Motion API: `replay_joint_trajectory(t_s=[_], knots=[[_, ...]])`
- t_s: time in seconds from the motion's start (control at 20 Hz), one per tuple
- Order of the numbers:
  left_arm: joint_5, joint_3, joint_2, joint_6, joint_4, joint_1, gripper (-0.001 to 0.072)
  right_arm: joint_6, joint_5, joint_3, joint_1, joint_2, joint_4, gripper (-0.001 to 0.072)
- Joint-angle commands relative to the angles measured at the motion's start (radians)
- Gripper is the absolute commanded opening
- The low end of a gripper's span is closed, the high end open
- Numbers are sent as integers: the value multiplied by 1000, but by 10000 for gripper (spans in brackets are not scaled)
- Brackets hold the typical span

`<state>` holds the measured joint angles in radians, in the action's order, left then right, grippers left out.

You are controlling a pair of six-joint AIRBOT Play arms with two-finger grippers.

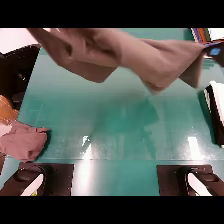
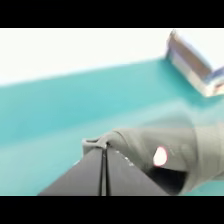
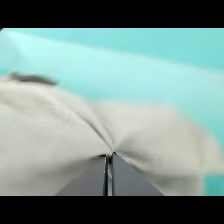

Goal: Fold the shirts.

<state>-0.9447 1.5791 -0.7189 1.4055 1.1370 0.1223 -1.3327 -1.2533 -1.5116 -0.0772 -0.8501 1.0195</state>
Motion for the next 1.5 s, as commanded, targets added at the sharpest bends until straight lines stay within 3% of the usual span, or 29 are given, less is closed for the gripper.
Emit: replay_joint_trajectory(t_s=[0.0,0.2,0.3,0.45,0.55,0.65,0.8,0.9,1.05,1.1,1.15,1.2,1.3,1.45], knots=[[-17,83,98,0,3,0,22,-23,-101,-138,5,44,86,11],[-80,115,101,2,-4,0,22,-68,-227,-296,3,-36,106,11],[-186,114,68,27,-3,0,22,-101,-298,-332,-44,-115,102,11],[-385,33,-14,46,-2,0,22,-114,-351,-235,-188,-231,105,11],[-443,-104,-61,46,8,0,22,-113,-317,-92,-280,-303,108,12],[-395,-274,-87,33,35,0,22,-92,-210,50,-328,-387,107,13],[-220,-481,-109,34,121,0,23,-71,-41,134,-326,-517,105,14],[-136,-552,-112,35,151,0,23,-69,43,116,-307,-595,106,14],[-118,-564,-112,35,151,0,23,-69,77,4,-272,-694,105,14],[-120,-564,-112,35,151,0,23,-69,71,-34,-261,-714,105,80],[-121,-564,-112,34,152,0,23,-69,45,-73,-248,-727,106,396],[-122,-564,-112,34,152,0,23,-69,-2,-101,-230,-731,106,523],[-123,-564,-112,34,153,0,23,-57,-91,-103,-181,-711,109,520],[-134,-564,-112,34,152,0,23,-28,-107,86,-96,-603,108,499]])
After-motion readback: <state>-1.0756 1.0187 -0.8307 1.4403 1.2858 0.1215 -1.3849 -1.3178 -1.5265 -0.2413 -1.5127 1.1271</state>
